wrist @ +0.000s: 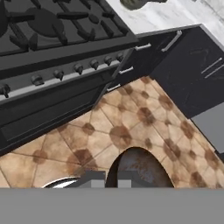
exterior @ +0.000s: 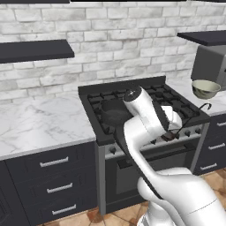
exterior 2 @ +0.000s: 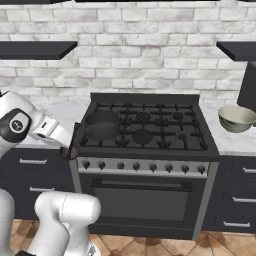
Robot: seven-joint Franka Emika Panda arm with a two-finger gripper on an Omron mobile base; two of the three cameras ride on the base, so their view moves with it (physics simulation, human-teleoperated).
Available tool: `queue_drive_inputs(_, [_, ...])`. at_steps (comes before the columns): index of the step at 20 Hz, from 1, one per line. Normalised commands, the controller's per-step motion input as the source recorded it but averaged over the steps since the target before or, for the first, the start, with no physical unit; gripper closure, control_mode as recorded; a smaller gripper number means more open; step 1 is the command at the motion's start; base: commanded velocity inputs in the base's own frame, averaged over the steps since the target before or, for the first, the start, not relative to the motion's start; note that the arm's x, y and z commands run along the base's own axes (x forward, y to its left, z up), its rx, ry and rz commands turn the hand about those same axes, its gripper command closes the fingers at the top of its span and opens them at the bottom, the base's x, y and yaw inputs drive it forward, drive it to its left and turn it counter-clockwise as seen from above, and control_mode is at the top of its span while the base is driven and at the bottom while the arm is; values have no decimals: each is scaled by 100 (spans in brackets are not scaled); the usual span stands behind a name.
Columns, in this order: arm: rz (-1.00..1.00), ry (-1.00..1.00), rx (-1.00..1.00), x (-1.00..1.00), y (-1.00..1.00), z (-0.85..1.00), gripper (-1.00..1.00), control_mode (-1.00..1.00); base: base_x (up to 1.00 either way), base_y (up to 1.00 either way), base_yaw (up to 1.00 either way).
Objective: Open the cabinet and move the ladle to the pot. Then close the cabinet.
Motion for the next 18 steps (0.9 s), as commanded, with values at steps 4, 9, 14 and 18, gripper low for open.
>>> queue_drive_inputs(4, [18, -4, 1, 45, 0, 18, 100, -100, 0, 0, 0])
queue_drive_inputs(9, [12, 0, 0, 57, 5, 28, 100, -100, 0, 0, 0])
queue_drive_inputs(14, [8, -1, 0, 57, 9, 9, 100, -100, 0, 0, 0])
queue_drive_inputs(18, [8, 0, 0, 61, 13, 0, 100, -100, 0, 0, 0])
